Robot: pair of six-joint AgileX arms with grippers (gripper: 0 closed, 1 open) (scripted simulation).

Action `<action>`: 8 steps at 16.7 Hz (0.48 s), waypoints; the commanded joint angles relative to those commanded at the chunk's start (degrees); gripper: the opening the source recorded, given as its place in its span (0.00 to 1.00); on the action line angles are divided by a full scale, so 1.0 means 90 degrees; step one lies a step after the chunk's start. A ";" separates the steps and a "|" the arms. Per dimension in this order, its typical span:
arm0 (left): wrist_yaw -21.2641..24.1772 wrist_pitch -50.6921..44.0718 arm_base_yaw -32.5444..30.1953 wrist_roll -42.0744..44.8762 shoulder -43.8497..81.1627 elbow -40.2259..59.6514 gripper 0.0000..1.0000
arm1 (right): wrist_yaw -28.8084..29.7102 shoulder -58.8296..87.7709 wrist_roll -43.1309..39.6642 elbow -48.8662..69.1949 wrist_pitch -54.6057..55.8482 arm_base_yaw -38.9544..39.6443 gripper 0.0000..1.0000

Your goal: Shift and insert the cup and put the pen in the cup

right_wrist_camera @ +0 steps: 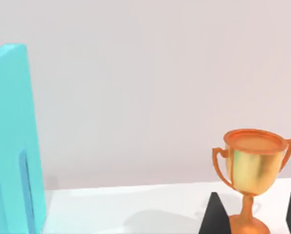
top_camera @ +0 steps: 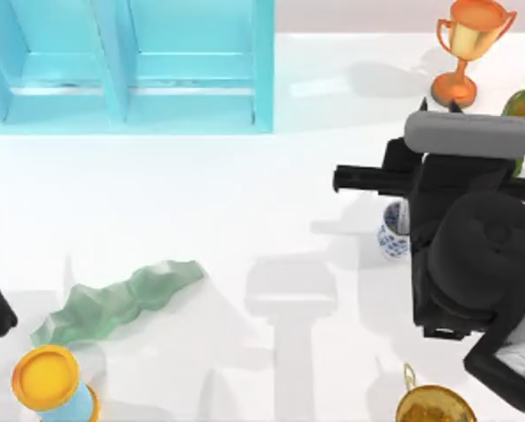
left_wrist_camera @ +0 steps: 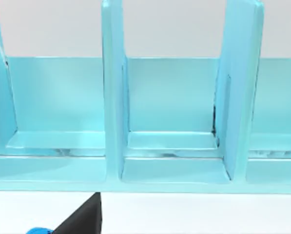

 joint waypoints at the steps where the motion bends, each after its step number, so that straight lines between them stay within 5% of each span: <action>1: 0.0000 0.0000 0.0000 0.0000 0.0000 0.0000 1.00 | 0.0000 0.0000 0.0000 0.0000 0.0000 0.0000 0.60; 6: 0.0000 0.0000 0.0000 0.0000 0.0000 0.0000 1.00 | 0.0000 0.0000 0.0000 0.0000 0.0000 0.0000 0.98; 8: 0.0000 0.0000 0.0000 0.0000 0.0000 0.0000 1.00 | 0.0000 0.0000 0.0000 0.0000 0.0000 0.0000 1.00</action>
